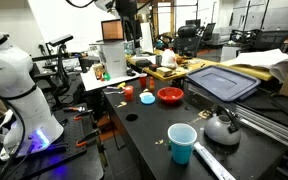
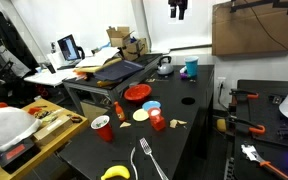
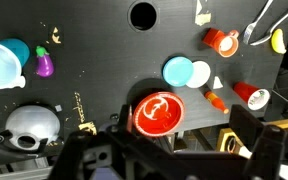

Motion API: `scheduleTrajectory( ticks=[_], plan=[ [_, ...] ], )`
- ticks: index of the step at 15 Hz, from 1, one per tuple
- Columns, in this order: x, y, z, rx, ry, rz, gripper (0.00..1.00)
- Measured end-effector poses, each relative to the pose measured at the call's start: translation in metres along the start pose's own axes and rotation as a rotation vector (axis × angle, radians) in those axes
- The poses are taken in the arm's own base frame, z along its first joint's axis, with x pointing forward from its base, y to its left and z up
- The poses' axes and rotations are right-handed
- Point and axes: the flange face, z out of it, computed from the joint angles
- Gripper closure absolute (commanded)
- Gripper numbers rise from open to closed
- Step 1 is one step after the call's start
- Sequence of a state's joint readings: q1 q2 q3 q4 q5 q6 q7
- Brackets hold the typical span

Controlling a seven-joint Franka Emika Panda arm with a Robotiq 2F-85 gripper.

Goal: Move the kettle to the left

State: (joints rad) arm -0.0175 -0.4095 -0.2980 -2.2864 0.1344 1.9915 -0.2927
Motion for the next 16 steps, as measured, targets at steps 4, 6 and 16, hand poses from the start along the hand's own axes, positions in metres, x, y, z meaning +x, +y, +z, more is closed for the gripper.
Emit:
scheduleTrajectory(
  ticks=[4,6,16],
  plan=[
    [0.000,0.000,0.001,-0.003,-0.002,0.001,0.00],
    [0.002,0.001,0.002,-0.010,-0.006,0.002,0.00],
    [0.049,0.048,0.020,-0.061,-0.058,-0.144,0.00]
  ],
)
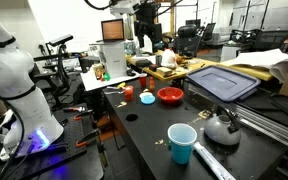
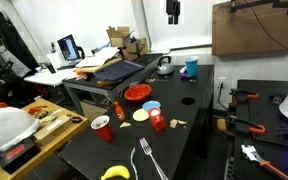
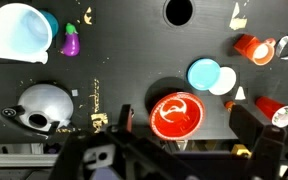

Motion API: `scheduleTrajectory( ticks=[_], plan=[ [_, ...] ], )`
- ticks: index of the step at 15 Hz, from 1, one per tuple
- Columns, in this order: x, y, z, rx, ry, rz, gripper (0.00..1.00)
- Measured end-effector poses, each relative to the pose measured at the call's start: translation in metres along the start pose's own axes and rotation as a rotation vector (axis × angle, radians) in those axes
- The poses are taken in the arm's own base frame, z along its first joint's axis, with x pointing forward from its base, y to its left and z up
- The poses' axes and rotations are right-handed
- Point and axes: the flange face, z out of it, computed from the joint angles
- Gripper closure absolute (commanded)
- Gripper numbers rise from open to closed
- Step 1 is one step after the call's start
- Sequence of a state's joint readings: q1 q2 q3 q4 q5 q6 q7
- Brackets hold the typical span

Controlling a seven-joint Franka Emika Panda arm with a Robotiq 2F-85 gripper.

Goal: Move the kettle to the left

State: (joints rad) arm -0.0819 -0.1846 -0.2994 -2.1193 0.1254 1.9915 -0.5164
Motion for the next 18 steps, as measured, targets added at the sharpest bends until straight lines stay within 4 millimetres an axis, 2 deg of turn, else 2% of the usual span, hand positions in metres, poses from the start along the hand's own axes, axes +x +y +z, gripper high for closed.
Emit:
scheduleTrajectory(
  ticks=[12,18],
  plan=[
    [0.060,0.072,0.053,-0.047,-0.095,-0.160,0.00],
    [0.089,0.104,0.068,-0.077,-0.103,-0.161,0.00]
  ],
)
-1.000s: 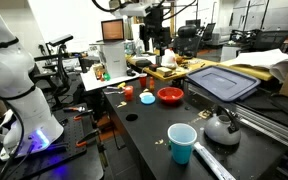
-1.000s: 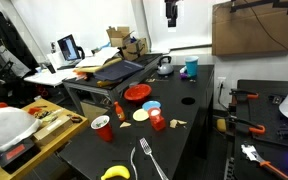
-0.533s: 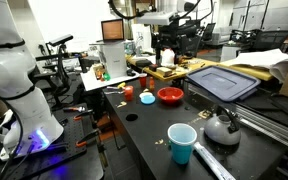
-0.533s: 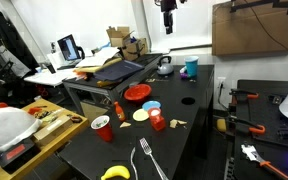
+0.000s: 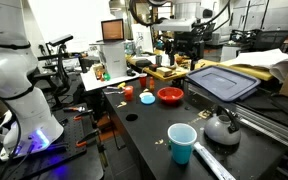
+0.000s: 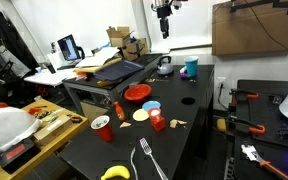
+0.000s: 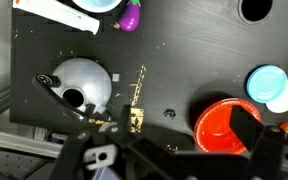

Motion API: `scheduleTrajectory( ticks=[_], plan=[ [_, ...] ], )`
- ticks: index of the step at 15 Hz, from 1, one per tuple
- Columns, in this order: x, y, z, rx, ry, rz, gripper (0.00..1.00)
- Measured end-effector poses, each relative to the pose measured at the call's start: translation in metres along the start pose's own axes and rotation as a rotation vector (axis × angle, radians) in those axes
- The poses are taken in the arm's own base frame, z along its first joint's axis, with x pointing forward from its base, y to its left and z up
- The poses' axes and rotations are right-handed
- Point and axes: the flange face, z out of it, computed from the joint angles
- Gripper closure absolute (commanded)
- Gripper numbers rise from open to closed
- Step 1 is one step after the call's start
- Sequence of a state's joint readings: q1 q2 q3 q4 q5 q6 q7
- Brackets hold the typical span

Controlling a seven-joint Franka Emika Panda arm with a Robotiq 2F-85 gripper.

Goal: Move the kettle to the left

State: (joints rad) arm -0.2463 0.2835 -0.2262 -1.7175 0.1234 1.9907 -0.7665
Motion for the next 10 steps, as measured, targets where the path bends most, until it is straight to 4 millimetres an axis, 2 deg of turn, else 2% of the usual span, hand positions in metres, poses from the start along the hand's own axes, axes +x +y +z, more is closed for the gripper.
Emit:
scheduleTrajectory(
  ticks=[10],
  plan=[
    [0.016,0.064,0.028,-0.023,-0.015,0.051,0.00]
  ],
)
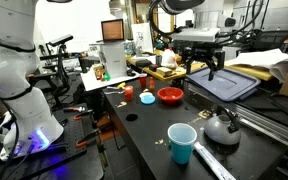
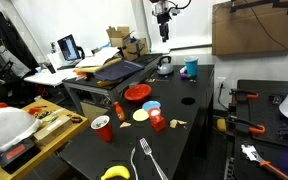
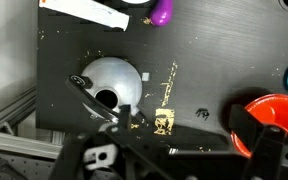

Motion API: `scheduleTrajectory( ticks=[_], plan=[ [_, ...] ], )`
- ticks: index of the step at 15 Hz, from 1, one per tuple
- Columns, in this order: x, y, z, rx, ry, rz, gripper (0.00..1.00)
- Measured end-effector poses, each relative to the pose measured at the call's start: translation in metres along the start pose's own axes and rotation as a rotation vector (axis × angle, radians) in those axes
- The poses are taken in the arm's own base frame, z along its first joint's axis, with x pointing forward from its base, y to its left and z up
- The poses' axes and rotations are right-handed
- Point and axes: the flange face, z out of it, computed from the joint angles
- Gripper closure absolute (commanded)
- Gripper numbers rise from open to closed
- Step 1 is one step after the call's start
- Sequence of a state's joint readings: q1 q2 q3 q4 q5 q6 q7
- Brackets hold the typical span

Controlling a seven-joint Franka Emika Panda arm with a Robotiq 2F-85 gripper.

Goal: Move the kettle to the left

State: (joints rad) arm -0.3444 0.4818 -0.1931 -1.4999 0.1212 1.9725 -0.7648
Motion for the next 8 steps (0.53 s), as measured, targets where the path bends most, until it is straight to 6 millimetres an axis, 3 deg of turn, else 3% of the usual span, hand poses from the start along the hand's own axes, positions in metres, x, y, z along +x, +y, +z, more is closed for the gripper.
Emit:
scheduleTrajectory(
  ticks=[8],
  plan=[
    [0.015,0.024,0.011,-0.036,-0.035,-0.063,0.00]
  ],
)
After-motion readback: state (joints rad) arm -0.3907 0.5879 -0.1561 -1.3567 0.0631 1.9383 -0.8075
